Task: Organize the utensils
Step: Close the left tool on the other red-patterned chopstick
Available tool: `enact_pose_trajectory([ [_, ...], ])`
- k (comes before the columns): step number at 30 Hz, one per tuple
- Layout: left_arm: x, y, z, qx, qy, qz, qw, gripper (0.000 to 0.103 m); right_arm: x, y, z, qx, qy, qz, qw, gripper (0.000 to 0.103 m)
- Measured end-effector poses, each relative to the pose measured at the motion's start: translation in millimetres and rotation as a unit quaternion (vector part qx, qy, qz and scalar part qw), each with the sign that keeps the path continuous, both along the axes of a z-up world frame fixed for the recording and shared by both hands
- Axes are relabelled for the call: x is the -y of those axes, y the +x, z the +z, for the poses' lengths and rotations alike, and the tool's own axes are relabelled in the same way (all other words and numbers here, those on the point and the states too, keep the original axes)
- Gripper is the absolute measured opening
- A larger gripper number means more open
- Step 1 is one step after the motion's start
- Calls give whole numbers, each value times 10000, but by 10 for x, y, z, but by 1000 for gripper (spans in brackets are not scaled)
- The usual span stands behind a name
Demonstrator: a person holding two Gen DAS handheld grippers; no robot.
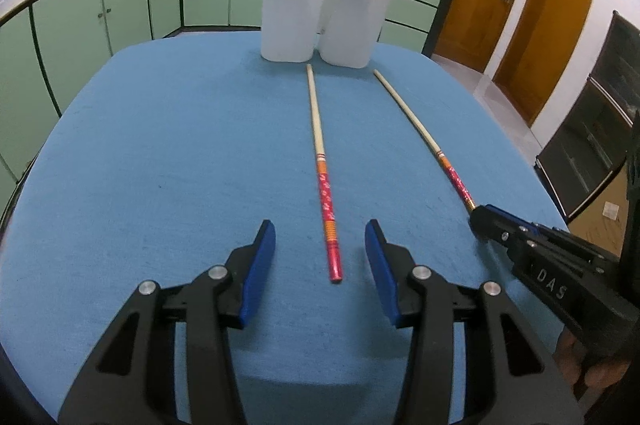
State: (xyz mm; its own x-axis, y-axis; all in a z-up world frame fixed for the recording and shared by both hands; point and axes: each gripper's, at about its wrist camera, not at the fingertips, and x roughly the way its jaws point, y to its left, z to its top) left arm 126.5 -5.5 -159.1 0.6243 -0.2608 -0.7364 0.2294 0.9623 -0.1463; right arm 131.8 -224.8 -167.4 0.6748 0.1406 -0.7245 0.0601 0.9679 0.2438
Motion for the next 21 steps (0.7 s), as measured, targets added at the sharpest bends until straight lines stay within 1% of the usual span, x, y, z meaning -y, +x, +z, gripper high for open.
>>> enact_pose_trajectory([
  [2,8,6,-26,-63,10,-8,10000,44,36,-30,2,29,25,-7,10000,9],
  [3,14,17,-40,-103,13,-15,9999,36,50,-41,4,40,24,-14,10000,9],
  [5,-6,28,-50,-144,1,9,9999,25,61,-57,7,53,13,0,10000,9],
  [7,-20,33,-58,-174,-17,43,9998,18,67,-62,12,67,-18,23,10000,9],
  [9,-22,41,-65,-192,23,96,9998,6,58,-68,13,58,-57,81,9999,9],
  [13,-51,47,-50,-181,-32,152,9997,5,52,-98,9,41,-124,161,9998,10],
  [21,-68,22,-42,-169,62,202,9996,5,47,-170,-24,27,-215,352,9991,11],
])
